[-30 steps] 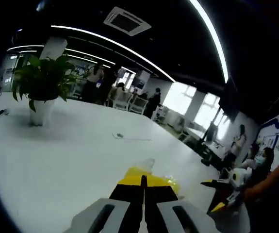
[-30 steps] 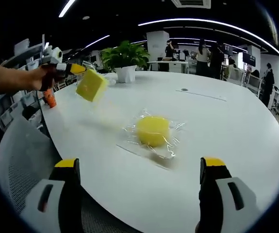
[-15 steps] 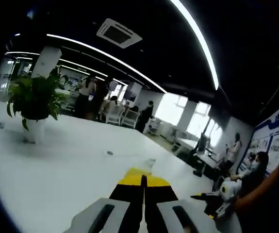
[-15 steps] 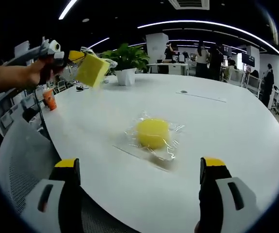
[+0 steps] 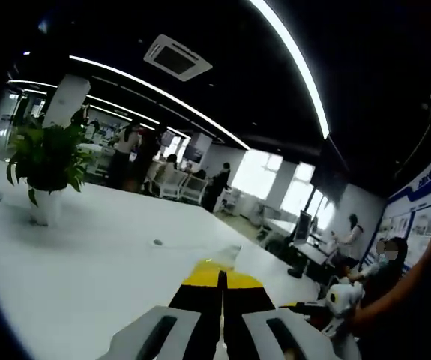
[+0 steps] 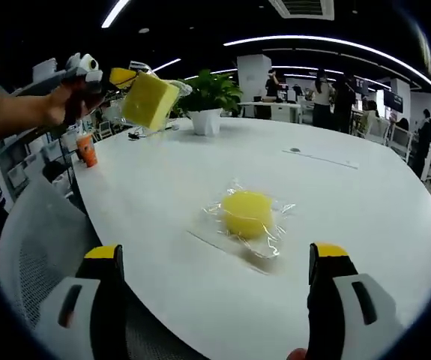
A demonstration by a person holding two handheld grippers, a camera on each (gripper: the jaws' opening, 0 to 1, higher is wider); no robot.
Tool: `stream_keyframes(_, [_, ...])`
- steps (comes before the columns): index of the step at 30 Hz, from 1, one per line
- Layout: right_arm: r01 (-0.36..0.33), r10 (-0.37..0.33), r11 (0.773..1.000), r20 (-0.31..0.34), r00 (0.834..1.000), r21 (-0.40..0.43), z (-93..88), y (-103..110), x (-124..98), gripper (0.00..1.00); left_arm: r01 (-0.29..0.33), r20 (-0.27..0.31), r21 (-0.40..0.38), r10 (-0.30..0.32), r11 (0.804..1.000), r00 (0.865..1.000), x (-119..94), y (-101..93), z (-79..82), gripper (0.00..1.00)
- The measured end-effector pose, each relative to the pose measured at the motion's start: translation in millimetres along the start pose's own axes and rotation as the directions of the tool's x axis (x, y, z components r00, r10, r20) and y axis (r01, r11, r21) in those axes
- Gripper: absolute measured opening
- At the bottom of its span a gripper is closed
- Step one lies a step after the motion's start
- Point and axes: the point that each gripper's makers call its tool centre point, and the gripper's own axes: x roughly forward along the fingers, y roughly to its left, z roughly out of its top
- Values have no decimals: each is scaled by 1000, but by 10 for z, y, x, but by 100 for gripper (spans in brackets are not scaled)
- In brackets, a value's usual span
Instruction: Compare the silicone blocks by pressing each to a similar depth, holding the contact briefly, and releasing to observe deformation and rebound differences across the visible hardness samples.
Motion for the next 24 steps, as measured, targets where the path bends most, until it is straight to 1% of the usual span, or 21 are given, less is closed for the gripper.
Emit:
stream_keyframes(1, [0,1,998,8,1000,-69,106,-12,-24,96,11,10,-3,-11,1000,1000,-12,-31,25,0])
stream_keyframes(2, [-20,22,998,29,999,-56,196,16,-35,96,31,34,-12,-30,999,999,-16,-76,66,0])
stream_keyframes(4, [-85,84,996,74,994,18,455,69,-60,96,42,38,-8,-42,999,998,-22,-128,97,0])
stream_keyframes(6, [-137,140,990,119,983,-29,757,84,-76,96,71,50,-3,-70,998,996,-22,-201,145,0])
stream_keyframes(7, [-184,187,982,139,972,-37,931,128,-78,96,83,58,-1,-83,997,995,-28,-248,180,0])
stream_keyframes(8, [-210,214,977,149,965,-39,1035,146,-70,96,94,64,-4,-93,996,994,-35,-280,201,0])
stream_keyframes(9, [-246,249,968,163,955,-41,1181,172,-53,96,121,77,-10,-120,993,990,-46,-350,238,0])
stream_keyframes(10, [-261,262,965,185,947,-34,1298,179,-50,96,125,80,-10,-124,992,989,-50,-366,248,0])
stream_keyframes(12, [-299,293,954,224,929,-8,1514,200,-44,96,180,93,-15,-178,984,980,-76,-514,303,0])
stream_keyframes(13, [-323,315,946,234,920,-1,1599,213,-40,96,195,99,-17,-193,981,976,-83,-558,325,0])
stream_keyframes(15, [-384,365,923,281,888,12,1806,273,-63,96,229,104,-11,-226,973,968,-96,-673,371,0])
stream_keyframes(16, [-390,373,921,301,878,-6,1904,274,-69,96,243,108,-10,-241,970,965,-94,-722,391,0])
stream_keyframes(17, [-395,384,918,306,871,-30,1955,295,-81,96,252,113,-12,-249,968,962,-91,-754,406,0])
stream_keyframes(18, [-408,396,913,313,863,-30,2022,307,-88,96,267,119,-12,-263,964,957,-83,-807,426,0])
stream_keyframes(20, [-459,435,889,322,841,-2,2108,367,-114,91,279,123,-9,-276,960,953,-67,-877,438,0])
stream_keyframes(21, [-461,439,888,326,837,-14,2138,367,-112,89,287,123,-7,-284,958,951,-61,-910,442,0])
stream_keyframes(22, [-476,461,879,322,827,-37,2168,402,-114,89,297,126,-5,-294,955,948,-52,-947,450,0])
stream_keyframes(24, [-482,471,875,307,827,-43,2169,418,-92,90,315,135,-8,-312,949,941,-43,-1000,466,0])
